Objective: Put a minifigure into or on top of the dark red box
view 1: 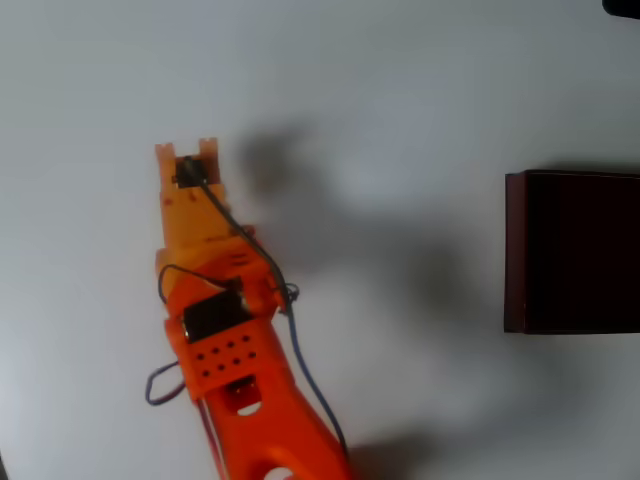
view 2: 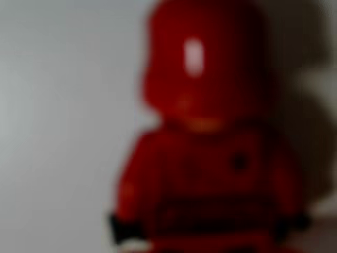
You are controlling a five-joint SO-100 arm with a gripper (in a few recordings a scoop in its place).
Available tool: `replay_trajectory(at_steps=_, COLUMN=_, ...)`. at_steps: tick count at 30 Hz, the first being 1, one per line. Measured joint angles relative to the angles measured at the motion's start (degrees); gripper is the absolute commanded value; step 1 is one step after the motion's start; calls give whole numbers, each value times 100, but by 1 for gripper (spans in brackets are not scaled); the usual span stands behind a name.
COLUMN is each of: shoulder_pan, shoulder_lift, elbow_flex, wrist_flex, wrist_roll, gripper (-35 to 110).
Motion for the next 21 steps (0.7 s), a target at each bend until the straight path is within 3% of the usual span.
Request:
replay_trajectory(at_steps=9, shoulder_pan=9, shoulder_lift=220, elbow_flex=0, wrist_flex=167, wrist_roll=-193, gripper=0)
replay_trajectory(at_steps=17, shoulder_pan=817, shoulder_lift=1749, elbow_flex=-668, wrist_flex=2883, wrist_roll=-1705, gripper=0)
replay_trajectory(at_steps=21, shoulder_pan=1573, shoulder_lift=3032, elbow_flex=-396, wrist_flex=3691, wrist_roll=-2505, gripper=0)
